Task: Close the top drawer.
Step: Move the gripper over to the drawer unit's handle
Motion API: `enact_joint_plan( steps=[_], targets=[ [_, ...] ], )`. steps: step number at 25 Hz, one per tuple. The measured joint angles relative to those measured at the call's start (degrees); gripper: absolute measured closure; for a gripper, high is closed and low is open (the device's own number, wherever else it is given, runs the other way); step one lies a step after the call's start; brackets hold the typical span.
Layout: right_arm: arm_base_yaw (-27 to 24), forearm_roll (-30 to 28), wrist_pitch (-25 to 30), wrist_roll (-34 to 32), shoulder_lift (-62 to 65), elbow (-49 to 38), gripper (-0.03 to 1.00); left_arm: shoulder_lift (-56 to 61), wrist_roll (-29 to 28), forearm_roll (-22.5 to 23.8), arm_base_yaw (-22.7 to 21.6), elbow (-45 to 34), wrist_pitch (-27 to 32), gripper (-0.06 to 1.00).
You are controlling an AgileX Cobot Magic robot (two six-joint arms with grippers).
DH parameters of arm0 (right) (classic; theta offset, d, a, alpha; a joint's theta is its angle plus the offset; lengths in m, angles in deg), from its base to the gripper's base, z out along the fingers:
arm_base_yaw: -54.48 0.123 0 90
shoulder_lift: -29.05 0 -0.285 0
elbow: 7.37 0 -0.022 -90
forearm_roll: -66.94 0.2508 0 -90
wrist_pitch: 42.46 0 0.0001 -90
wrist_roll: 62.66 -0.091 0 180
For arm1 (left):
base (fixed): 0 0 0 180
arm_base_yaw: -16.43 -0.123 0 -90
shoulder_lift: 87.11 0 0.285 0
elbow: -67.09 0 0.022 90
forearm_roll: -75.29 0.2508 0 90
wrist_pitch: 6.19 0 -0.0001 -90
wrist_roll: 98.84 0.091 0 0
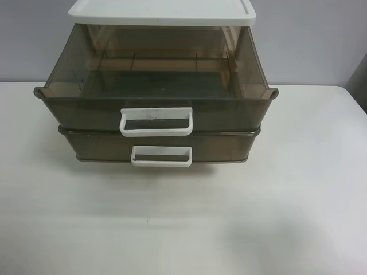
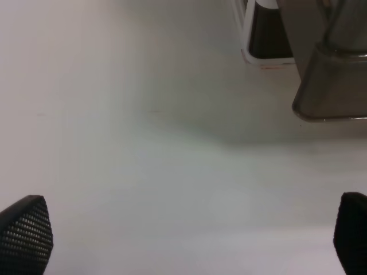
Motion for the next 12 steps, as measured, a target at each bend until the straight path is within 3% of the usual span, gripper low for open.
enact_joint_plan(
  steps=[12],
  targets=[
    [0.0, 0.0, 0.0, 0.0, 0.0, 0.0, -0.02, 0.0, 0.0, 0.0, 0.0, 0.0, 0.0, -0.05]
  ],
)
